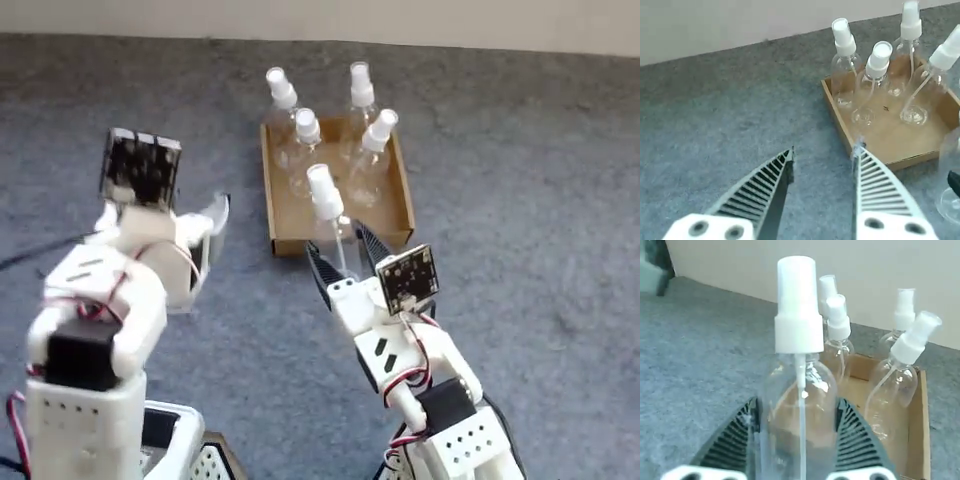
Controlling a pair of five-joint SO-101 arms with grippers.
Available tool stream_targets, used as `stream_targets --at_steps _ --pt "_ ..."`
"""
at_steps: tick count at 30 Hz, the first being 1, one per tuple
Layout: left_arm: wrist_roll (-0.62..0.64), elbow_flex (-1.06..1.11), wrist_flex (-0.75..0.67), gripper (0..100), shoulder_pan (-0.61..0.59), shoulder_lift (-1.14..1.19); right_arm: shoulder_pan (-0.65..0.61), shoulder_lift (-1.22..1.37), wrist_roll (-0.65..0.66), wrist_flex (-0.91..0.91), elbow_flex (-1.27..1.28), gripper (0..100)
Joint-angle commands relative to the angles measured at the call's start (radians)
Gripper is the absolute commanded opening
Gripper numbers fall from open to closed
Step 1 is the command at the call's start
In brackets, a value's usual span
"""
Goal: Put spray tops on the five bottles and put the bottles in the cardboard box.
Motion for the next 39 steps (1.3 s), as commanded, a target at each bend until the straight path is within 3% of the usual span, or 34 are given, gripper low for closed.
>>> stream_targets --at_steps 1,5,10,16,24,28,39 --pt "0.012 0.286 -0.132 19 0.016 -0.251 0.016 0.150 -0.011 -0.030 -0.182 0.5" --pt "0.012 0.430 -0.140 24 0.059 -0.403 -0.031 0.395 -0.012 -0.030 -0.355 0.5" --pt "0.012 0.512 -0.141 25 0.105 -0.427 -0.117 0.664 -0.012 -0.030 -0.550 0.5" --pt "0.012 0.527 -0.138 25 0.174 -0.437 -0.179 0.796 -0.049 -0.030 -0.687 0.5" --pt "0.012 0.529 -0.135 25 0.176 -0.438 -0.185 0.802 -0.080 -0.030 -0.708 0.5" --pt "0.012 0.547 -0.143 25 0.174 -0.438 -0.203 0.742 -0.176 -0.030 -0.705 0.5" --pt "0.011 0.639 -0.270 25 0.166 -0.438 -0.220 0.444 -0.137 0.133 -0.616 0.5"
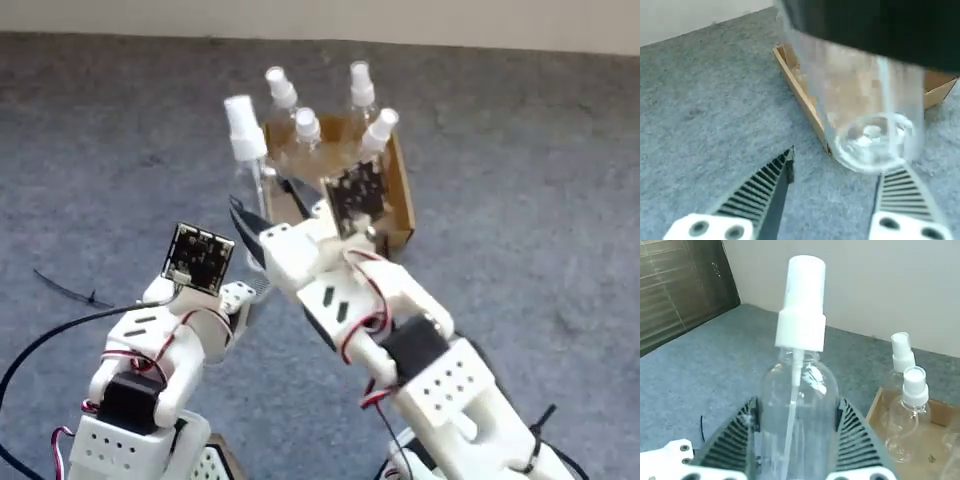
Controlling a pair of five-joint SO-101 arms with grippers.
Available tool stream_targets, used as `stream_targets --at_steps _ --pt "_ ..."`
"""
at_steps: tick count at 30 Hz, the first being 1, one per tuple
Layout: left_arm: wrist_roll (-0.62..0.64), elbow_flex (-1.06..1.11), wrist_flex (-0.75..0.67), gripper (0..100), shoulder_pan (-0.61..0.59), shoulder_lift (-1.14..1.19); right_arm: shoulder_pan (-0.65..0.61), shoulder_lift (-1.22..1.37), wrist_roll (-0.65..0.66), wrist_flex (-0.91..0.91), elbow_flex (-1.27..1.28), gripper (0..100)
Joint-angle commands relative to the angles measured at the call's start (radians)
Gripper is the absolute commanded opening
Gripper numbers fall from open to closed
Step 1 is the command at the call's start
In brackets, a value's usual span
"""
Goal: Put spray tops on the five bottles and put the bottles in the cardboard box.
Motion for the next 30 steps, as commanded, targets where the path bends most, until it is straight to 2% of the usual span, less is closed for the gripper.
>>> stream_targets --at_steps 1,8,13,17,21,30 --pt "0.011 -0.004 -0.038 25 0.010 -0.008 -0.008 -0.087 0.054 0.033 0.005 0.5" --pt "0.011 -0.002 -0.038 25 0.007 -0.008 -0.008 -0.137 0.094 0.041 0.076 0.5" --pt "0.011 -0.007 -0.034 25 -0.047 -0.008 -0.008 -0.163 0.094 0.036 0.087 0.4" --pt "0.011 -0.007 -0.029 25 0.035 -0.008 -0.004 -0.134 0.095 -0.002 0.082 0.4" --pt "0.011 -0.050 0.057 25 0.101 -0.015 0.013 -0.101 0.091 -0.053 0.087 0.4" --pt "0.009 -0.048 0.097 25 0.108 -0.176 0.012 -0.015 0.089 -0.140 0.153 0.4"
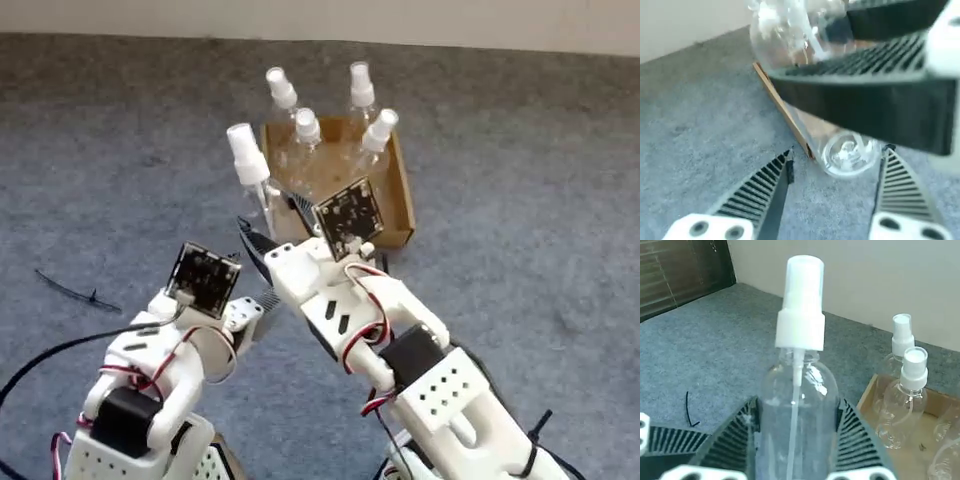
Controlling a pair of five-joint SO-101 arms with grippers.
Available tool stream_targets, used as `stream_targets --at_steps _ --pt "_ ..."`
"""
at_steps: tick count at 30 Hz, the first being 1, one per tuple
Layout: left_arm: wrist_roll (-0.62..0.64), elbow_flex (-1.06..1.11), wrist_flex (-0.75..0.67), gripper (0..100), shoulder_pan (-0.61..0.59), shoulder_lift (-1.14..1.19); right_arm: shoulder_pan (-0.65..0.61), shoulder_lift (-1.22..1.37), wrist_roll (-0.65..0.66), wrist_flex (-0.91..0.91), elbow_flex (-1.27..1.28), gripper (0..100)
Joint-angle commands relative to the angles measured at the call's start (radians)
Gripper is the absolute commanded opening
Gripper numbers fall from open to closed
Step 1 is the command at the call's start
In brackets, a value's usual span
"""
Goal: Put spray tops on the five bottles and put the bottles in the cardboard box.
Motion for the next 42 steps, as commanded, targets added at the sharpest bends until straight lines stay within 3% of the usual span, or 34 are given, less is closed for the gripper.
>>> stream_targets --at_steps 1,10,24,29,36,42 --pt "0.009 -0.010 -0.006 25 0.015 -0.071 0.008 -0.002 0.008 -0.039 0.001 0.4" --pt "0.009 0.064 -0.121 25 -0.110 -0.087 -0.051 -0.116 0.009 0.054 0.051 0.4" --pt "0.009 0.071 -0.123 25 -0.117 -0.087 -0.047 -0.193 0.091 0.173 0.047 0.4" --pt "0.009 0.073 -0.121 25 -0.117 -0.087 0.038 -0.189 0.086 0.180 -0.015 0.4" --pt "0.009 0.073 -0.121 25 -0.113 -0.087 0.058 -0.189 0.084 0.251 -0.074 0.6" --pt "0.009 0.091 -0.126 25 -0.113 -0.090 0.176 -0.139 0.091 0.246 -0.140 0.6"
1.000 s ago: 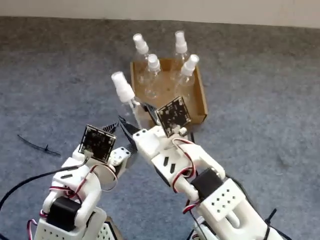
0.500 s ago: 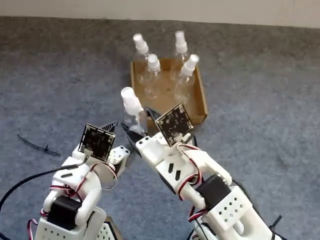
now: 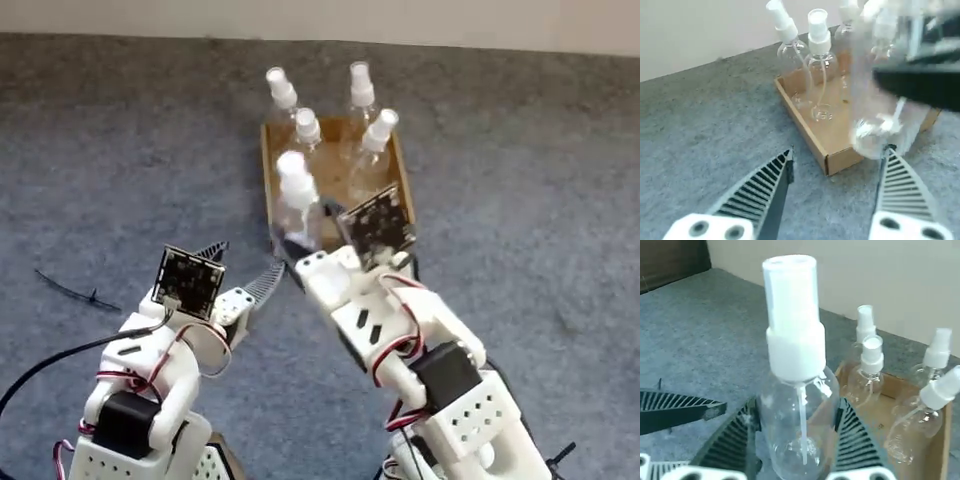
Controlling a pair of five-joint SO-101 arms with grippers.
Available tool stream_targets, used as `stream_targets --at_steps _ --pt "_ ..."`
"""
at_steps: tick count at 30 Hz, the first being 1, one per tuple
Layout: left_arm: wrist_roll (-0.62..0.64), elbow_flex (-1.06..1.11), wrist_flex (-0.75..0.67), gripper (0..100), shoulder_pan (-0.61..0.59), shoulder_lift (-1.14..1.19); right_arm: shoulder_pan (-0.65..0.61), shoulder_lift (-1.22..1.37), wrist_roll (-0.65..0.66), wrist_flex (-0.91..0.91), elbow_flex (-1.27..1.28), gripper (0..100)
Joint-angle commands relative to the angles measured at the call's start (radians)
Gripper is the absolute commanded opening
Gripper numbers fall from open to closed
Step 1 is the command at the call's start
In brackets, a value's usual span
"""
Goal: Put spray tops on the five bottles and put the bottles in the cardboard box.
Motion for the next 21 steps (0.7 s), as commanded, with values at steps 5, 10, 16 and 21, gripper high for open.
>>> stream_targets --at_steps 5,10,16,21 --pt "0.008 0.048 -0.032 25 -0.024 -0.016 0.162 0.228 0.012 -0.116 -0.174 0.6" --pt "0.009 0.062 -0.061 25 -0.113 -0.012 0.188 0.395 0.014 -0.309 -0.180 0.5" --pt "0.015 0.087 -0.107 25 -0.213 -0.015 0.186 0.538 0.014 -0.447 -0.176 0.5" --pt "0.015 0.087 -0.104 25 -0.213 -0.016 0.202 0.622 0.012 -0.518 -0.174 0.5"
